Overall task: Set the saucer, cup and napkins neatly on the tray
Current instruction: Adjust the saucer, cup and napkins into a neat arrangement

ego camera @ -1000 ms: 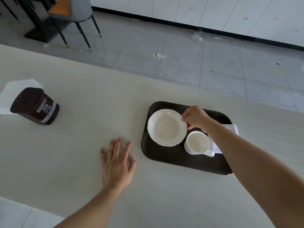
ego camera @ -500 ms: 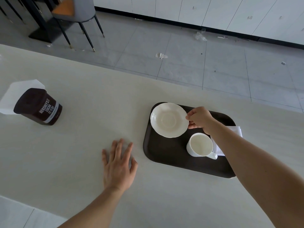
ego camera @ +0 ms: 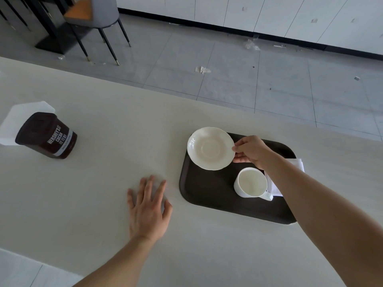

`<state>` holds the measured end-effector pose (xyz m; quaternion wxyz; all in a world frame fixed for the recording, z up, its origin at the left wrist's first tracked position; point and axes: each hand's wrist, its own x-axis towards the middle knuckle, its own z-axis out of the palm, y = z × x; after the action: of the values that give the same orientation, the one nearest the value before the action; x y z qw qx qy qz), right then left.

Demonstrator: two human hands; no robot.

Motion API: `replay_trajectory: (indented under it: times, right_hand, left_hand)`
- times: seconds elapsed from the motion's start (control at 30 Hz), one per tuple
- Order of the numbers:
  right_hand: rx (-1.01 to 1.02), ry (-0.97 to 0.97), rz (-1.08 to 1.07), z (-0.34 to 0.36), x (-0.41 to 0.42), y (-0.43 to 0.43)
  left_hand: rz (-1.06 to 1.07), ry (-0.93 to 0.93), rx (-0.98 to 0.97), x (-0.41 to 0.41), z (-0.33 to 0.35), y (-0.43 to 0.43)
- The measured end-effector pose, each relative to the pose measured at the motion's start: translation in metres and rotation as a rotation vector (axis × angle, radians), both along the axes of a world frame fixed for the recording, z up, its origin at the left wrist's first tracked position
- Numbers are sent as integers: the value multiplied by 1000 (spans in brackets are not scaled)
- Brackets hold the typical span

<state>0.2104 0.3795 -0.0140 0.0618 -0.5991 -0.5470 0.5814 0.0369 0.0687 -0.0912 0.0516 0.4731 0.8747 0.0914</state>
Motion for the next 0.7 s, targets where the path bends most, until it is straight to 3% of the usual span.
replay_trajectory:
  times: [0.7]
  right_hand:
    - [95,23,67,5,25,-12]
  left_hand:
    - [8,-18,-21,1,6,0]
